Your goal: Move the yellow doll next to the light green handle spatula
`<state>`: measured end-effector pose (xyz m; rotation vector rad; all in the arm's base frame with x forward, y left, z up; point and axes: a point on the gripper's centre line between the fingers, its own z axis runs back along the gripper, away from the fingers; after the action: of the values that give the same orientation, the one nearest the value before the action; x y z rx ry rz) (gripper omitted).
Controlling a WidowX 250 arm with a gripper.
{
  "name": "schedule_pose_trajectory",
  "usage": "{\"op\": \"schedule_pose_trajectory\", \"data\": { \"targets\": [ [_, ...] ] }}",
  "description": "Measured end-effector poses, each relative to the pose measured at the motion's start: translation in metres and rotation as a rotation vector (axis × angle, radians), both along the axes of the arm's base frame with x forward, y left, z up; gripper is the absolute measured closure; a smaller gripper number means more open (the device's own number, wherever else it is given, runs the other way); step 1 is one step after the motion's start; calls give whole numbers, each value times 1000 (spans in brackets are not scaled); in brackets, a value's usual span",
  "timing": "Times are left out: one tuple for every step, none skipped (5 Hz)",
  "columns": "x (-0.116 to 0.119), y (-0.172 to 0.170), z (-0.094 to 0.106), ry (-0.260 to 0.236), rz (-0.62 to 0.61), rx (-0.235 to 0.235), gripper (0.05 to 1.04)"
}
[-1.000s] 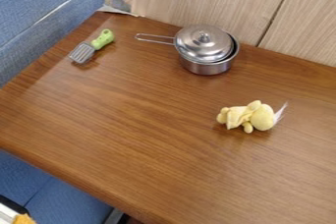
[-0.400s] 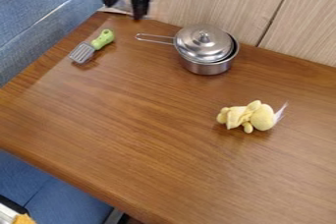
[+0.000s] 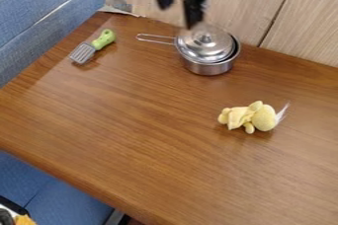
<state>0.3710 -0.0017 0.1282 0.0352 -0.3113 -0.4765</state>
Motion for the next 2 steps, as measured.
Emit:
{"op": "schedule_pose_trajectory", "data": {
  "targets": [
    [-16, -48, -1, 26, -166, 6, 84],
    [-32, -97, -12, 32, -313, -6, 84]
  ]
}}
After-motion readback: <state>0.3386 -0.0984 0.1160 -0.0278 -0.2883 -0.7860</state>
